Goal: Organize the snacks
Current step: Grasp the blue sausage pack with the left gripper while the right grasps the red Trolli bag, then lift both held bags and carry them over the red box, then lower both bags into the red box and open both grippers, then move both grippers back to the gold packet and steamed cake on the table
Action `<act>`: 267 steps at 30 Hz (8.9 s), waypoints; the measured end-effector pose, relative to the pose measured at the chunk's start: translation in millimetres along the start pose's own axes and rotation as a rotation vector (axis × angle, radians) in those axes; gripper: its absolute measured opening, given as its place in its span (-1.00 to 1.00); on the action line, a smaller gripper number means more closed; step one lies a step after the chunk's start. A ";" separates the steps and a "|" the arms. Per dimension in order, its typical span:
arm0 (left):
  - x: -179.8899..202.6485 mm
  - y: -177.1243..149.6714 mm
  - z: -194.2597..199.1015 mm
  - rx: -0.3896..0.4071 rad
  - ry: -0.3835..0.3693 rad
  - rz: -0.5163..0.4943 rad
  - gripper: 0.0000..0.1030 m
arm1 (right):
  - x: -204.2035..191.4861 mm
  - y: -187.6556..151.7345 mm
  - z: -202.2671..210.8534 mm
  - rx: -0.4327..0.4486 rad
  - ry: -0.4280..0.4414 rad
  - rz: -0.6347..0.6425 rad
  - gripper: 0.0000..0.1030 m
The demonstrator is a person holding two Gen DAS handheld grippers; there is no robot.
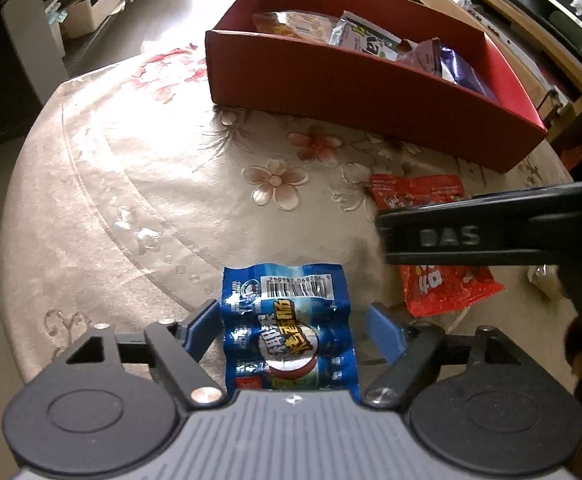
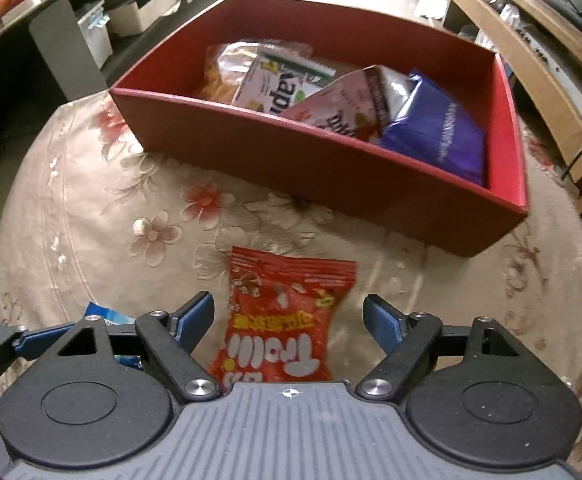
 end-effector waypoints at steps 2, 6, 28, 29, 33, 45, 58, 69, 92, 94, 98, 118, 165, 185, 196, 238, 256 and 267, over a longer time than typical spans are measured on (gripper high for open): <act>1.8 0.3 -0.9 0.000 0.005 -0.014 0.65 | -0.9 -1.8 -7.5 -0.017 -0.007 0.001 0.67; 4.7 0.7 -2.6 -0.002 0.013 -0.031 0.69 | -1.2 -8.9 -18.9 -0.033 -0.029 0.026 0.81; 1.1 -3.2 7.4 0.000 0.022 0.012 0.36 | 16.3 -26.1 16.1 -0.008 -0.036 0.093 0.15; 3.2 -3.8 8.2 0.001 0.019 0.008 0.36 | 17.9 -26.6 20.3 -0.001 -0.035 0.093 0.15; 10.8 -6.2 13.8 0.013 0.014 -0.001 0.36 | 24.5 -32.7 40.8 0.026 -0.038 0.090 0.14; 14.9 -9.1 4.8 0.002 0.044 -0.009 0.50 | 43.6 -70.8 28.8 -0.040 -0.090 0.095 0.24; 18.6 -17.3 7.9 0.014 0.098 -0.021 0.36 | 52.1 -77.3 31.8 -0.045 -0.043 0.040 0.17; 24.7 -14.6 35.4 0.074 0.073 -0.016 0.36 | 58.7 -93.6 59.1 0.005 -0.063 0.011 0.13; 23.8 12.7 70.5 0.167 0.001 0.012 0.36 | 52.0 -75.9 102.6 0.143 -0.089 -0.081 0.12; 22.5 18.0 71.9 0.175 -0.001 0.018 0.36 | 50.6 -71.2 107.1 0.158 -0.092 -0.079 0.12; 15.7 32.0 68.8 0.183 0.024 0.033 0.35 | 52.7 -54.7 108.5 0.185 -0.070 -0.098 0.12; 11.2 108.5 46.6 0.209 0.112 -0.025 0.36 | 65.0 28.8 83.1 0.279 0.027 -0.146 0.12; -14.0 190.6 -13.2 0.188 0.183 0.041 0.35 | 74.6 111.6 31.2 0.263 0.035 -0.185 0.16; -22.9 190.2 -5.5 0.197 0.198 0.075 0.58 | 77.2 113.3 36.3 0.289 0.035 -0.184 0.39; -27.8 193.3 9.2 0.233 0.185 0.098 0.60 | 81.1 114.4 45.4 0.315 0.032 -0.188 0.45; 24.8 142.9 39.1 0.244 0.170 -0.033 0.61 | 97.1 67.2 83.1 0.332 -0.042 -0.159 0.52; 88.4 66.0 31.1 0.138 0.081 -0.167 0.57 | 132.7 -14.6 92.9 0.221 -0.092 -0.181 0.52; 141.8 -20.3 18.2 -0.042 -0.101 -0.173 0.59 | 171.5 -51.0 101.8 0.191 -0.116 -0.250 0.57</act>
Point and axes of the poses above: each gripper's, at about its wrist camera, not at the fingertips, and z roughly against the way its jaws point, x to its right, y to its top, the point moved 10 cm from there along -z, roughly the way its jaws point, and after that the axes turned 13 degrees about -z, right-handed, at the moved point
